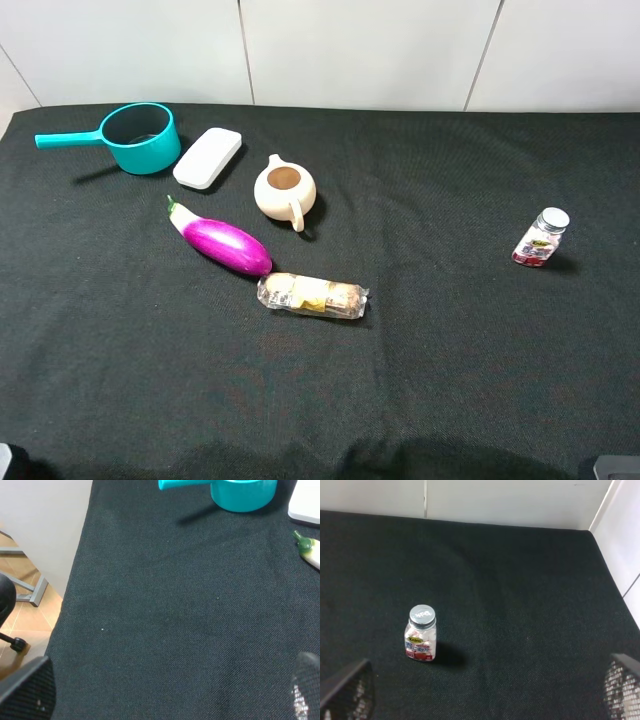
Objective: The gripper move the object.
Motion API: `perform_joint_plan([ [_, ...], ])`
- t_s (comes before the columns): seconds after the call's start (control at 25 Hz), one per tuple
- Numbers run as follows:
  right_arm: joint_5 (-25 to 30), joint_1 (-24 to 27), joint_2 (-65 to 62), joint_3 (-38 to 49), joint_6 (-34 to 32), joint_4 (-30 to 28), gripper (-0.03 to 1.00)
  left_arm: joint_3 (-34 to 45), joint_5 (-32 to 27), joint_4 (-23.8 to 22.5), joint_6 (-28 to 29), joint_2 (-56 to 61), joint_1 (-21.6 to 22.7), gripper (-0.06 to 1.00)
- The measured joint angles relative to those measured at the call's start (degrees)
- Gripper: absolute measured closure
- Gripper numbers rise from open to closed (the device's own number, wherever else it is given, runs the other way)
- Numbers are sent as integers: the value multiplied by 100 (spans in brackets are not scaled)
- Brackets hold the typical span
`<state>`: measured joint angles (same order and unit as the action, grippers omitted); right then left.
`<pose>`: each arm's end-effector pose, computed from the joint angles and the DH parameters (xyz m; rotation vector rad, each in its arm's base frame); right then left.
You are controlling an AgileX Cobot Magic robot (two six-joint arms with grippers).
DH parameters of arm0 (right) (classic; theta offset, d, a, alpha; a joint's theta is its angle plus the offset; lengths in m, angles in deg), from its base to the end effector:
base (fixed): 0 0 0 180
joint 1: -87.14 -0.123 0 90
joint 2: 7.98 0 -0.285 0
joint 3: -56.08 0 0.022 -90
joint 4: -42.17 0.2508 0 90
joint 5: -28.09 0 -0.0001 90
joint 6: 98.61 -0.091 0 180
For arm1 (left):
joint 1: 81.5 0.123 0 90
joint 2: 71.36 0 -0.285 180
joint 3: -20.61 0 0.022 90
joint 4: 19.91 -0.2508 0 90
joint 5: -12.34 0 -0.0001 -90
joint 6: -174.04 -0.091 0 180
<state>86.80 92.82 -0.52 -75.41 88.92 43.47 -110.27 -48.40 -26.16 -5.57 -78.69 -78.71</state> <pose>-0.0042 0.0022 0.2805 -0.0330 2.0031 -0.1209 -0.0056 0.0084 0.2750 -0.0616 2.0432 0.1568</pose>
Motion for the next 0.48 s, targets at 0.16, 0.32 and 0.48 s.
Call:
perform_joint_plan([
  [0.16, 0, 0, 0, 0, 0, 0, 27, 0, 0, 0, 0, 0, 0, -5],
  [0.32, -5, 0, 0, 0, 0, 0, 27, 0, 0, 0, 0, 0, 0, -5],
  [0.48, -5, 0, 0, 0, 0, 0, 27, 0, 0, 0, 0, 0, 0, -5],
])
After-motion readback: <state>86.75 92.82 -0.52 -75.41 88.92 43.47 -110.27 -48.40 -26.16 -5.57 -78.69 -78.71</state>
